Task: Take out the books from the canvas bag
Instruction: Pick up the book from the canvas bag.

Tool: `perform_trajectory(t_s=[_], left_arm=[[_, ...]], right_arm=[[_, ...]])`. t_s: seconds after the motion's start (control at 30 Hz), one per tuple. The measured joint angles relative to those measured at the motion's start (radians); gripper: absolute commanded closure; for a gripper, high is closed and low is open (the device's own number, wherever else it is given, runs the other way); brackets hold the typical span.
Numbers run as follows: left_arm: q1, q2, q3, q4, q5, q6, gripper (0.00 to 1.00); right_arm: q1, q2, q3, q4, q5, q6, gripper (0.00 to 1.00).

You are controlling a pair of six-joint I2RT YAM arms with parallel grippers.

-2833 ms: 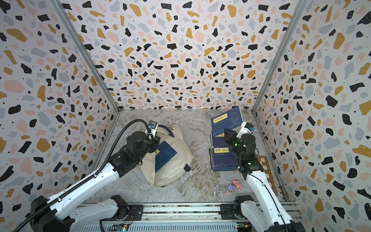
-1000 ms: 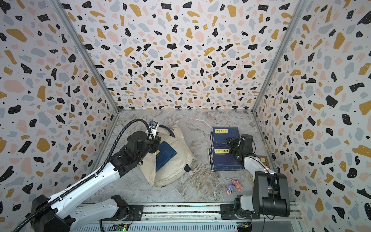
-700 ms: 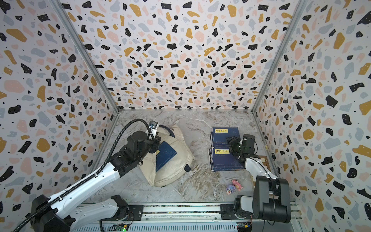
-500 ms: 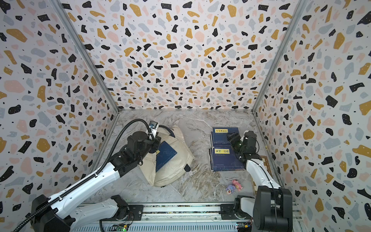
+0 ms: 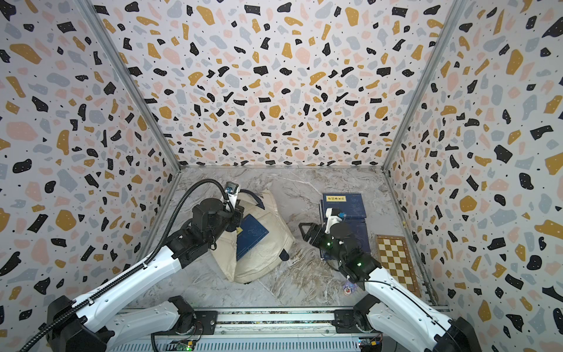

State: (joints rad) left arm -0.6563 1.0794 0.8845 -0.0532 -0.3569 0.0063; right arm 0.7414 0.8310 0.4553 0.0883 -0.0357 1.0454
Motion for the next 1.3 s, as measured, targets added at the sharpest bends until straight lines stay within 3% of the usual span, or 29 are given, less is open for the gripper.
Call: perform_trajectory(t_s=[0.17, 0.33, 0.57, 0.77, 1.1, 1.3], left_arm=[[0.0, 0.005, 0.008, -0.005, -0.002, -0.013, 1.0], [0.0, 0.037, 0.063, -0.038, -0.003, -0.048, 1.0], [0.0, 0.055, 0.143, -0.116, 0.005, -0.121, 1.0], [-0.001, 0.059, 0.176, -0.15, 0.008, -0.156, 1.0], [-0.024, 0.135, 0.293, -0.227, -0.012, -0.153, 1.0], [-0.042, 0.131, 0.304, -0.263, -0.026, -0.152, 1.0]], right_arm=[[0.299, 0.047, -0.07, 0.056, 0.142, 0.103, 0.19], [0.456, 0.211, -0.039, 0.174, 0.223, 0.143, 0.2], [0.497, 0.457, 0.059, 0.325, 0.219, 0.167, 0.19], [0.542, 0.577, 0.131, 0.353, 0.235, 0.233, 0.19], [0.71, 0.608, 0.22, 0.33, 0.422, 0.241, 0.19], [0.686, 0.639, 0.242, 0.331, 0.416, 0.232, 0.19]])
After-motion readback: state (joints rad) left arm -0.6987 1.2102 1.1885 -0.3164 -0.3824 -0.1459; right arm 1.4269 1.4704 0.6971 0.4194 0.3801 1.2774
